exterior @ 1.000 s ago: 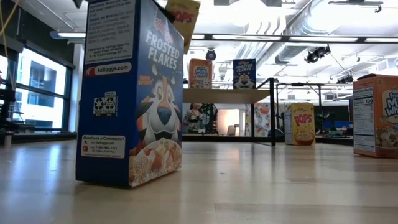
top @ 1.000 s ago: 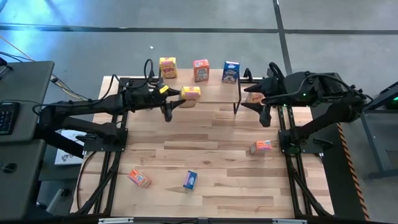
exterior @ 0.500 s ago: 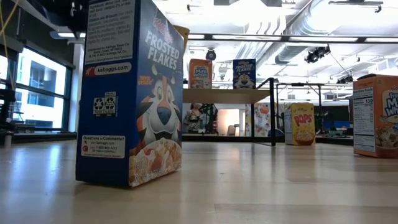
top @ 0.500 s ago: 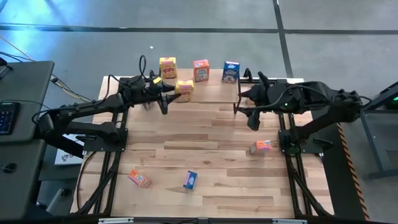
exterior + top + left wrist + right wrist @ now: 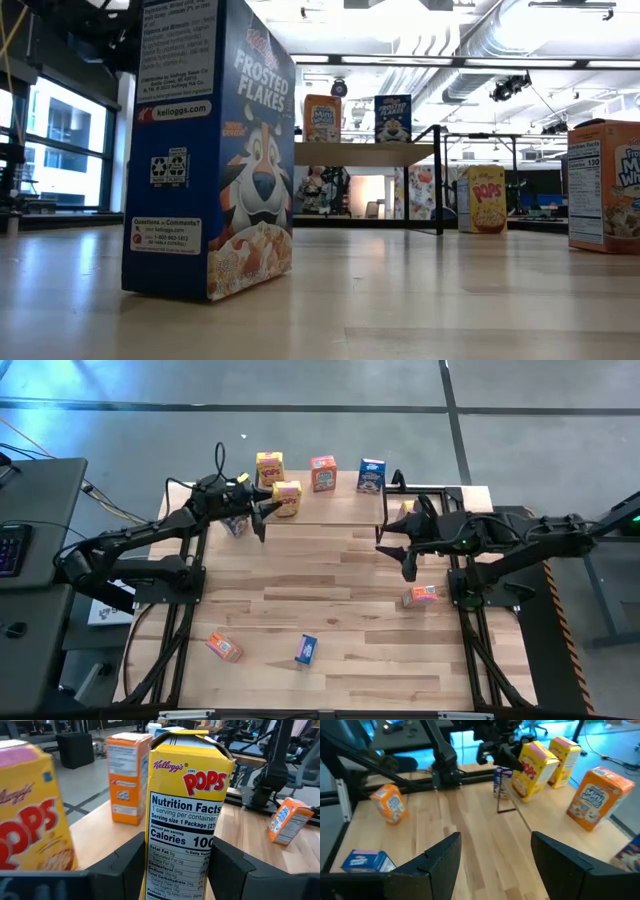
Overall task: Stack cereal on shelf
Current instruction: Put the bottom yellow cereal box aligned with the other yellow cereal box on the shelf
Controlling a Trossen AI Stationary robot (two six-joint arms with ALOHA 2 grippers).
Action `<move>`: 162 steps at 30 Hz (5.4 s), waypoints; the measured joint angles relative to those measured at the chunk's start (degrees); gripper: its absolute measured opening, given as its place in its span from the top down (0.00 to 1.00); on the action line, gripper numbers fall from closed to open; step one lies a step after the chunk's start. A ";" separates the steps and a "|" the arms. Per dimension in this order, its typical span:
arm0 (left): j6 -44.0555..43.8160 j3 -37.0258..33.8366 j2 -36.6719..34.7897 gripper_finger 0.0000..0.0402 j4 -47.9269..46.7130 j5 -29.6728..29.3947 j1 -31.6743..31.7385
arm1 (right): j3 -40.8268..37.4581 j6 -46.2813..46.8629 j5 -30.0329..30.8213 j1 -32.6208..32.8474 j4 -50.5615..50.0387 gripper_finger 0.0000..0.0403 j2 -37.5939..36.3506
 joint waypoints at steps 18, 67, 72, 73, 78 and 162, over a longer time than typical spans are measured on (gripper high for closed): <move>2.20 -0.57 0.45 0.58 2.73 10.38 12.00 | -21.09 -0.07 -1.76 0.00 14.37 0.42 -8.79; 4.67 -0.55 2.08 0.58 3.08 16.23 14.81 | -65.12 2.20 0.89 -6.17 36.75 0.42 -48.65; 3.83 -0.55 2.08 0.58 3.08 16.23 14.81 | -65.12 1.01 -1.27 -7.41 34.85 0.42 -48.65; 3.80 -0.53 2.08 0.58 3.08 16.23 14.81 | -65.12 1.01 -1.70 -7.56 34.19 0.42 -48.65; 4.78 -0.53 2.08 0.58 3.08 16.21 14.81 | -65.12 1.29 -2.06 -7.63 30.95 0.42 -48.63; 10.97 -0.50 6.47 0.56 4.04 19.75 20.98 | -65.08 2.91 -2.69 -7.63 27.02 0.42 -48.50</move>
